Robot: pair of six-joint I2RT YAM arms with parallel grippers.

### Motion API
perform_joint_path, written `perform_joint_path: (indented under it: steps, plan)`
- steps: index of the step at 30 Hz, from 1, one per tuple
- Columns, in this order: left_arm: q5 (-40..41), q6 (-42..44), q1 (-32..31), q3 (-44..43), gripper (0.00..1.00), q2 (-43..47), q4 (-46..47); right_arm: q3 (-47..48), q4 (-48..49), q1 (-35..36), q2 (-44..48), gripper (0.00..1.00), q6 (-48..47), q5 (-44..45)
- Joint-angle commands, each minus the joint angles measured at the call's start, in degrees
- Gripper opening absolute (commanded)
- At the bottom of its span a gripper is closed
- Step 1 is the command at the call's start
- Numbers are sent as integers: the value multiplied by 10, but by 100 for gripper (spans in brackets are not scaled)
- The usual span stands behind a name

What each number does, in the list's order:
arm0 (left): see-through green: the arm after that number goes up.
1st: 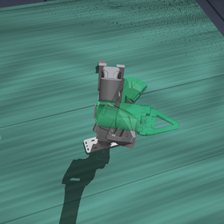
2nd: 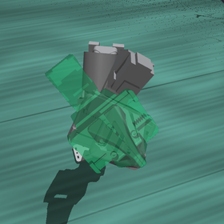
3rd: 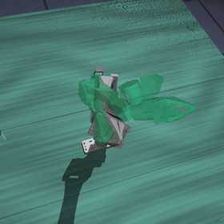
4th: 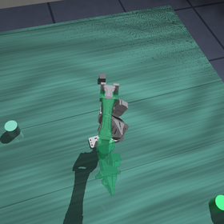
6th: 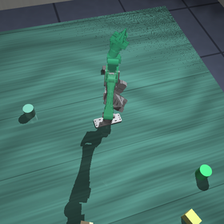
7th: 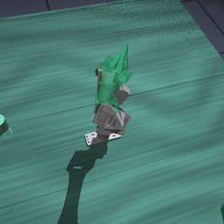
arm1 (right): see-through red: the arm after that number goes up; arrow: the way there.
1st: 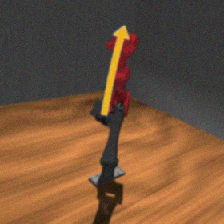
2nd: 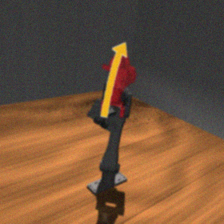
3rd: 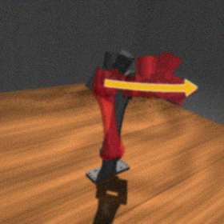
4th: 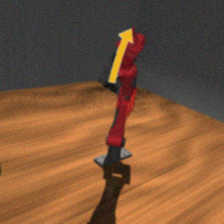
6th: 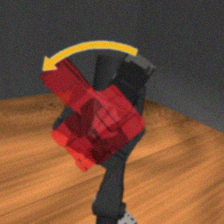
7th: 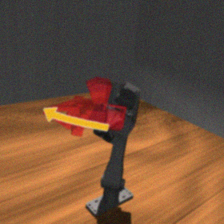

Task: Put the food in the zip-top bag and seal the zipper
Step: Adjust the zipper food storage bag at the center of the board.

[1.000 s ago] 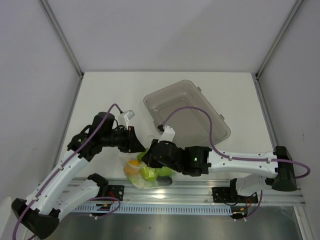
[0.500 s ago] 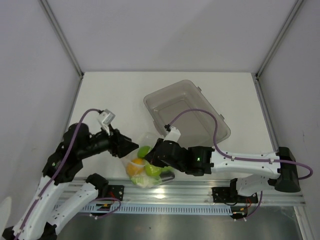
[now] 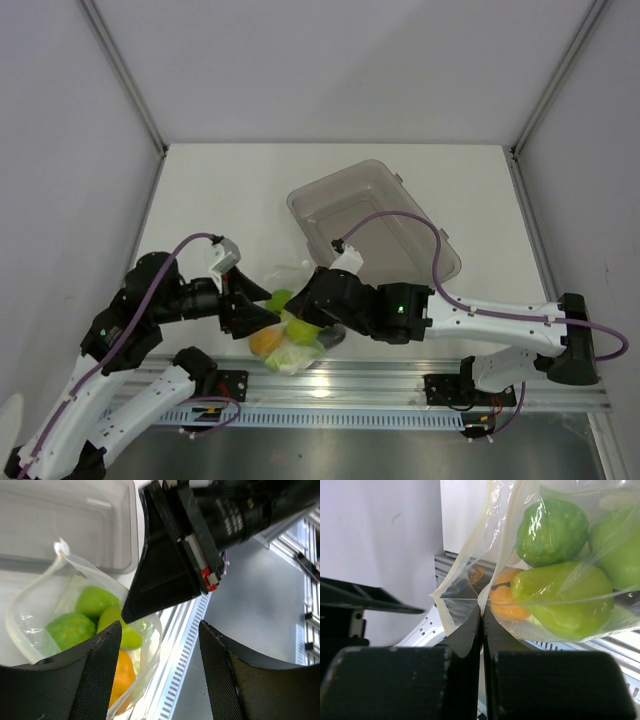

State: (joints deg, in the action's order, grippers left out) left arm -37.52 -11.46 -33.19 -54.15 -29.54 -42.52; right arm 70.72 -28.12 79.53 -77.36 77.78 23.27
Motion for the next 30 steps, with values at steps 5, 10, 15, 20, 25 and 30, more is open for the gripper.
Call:
perform_joint_path:
  steps: [5,10,15,20,25,30]
  plan:
    - [42,19,-35,3,69,-22,-44,16,1,-10,5,0,30,2]
    - [53,-4,-76,4,66,-30,-59,4,12,-12,15,0,40,5]
    - [86,-34,-113,23,65,-35,-62,-1,23,-15,19,0,40,1]
    - [115,-56,-134,37,58,-48,-67,-11,31,-17,24,0,41,-5]
    - [156,-69,-137,37,18,-65,-71,-12,30,-18,28,0,32,-9]
    - [203,-73,-137,22,1,-79,-94,-16,18,-29,35,37,-7,-18]
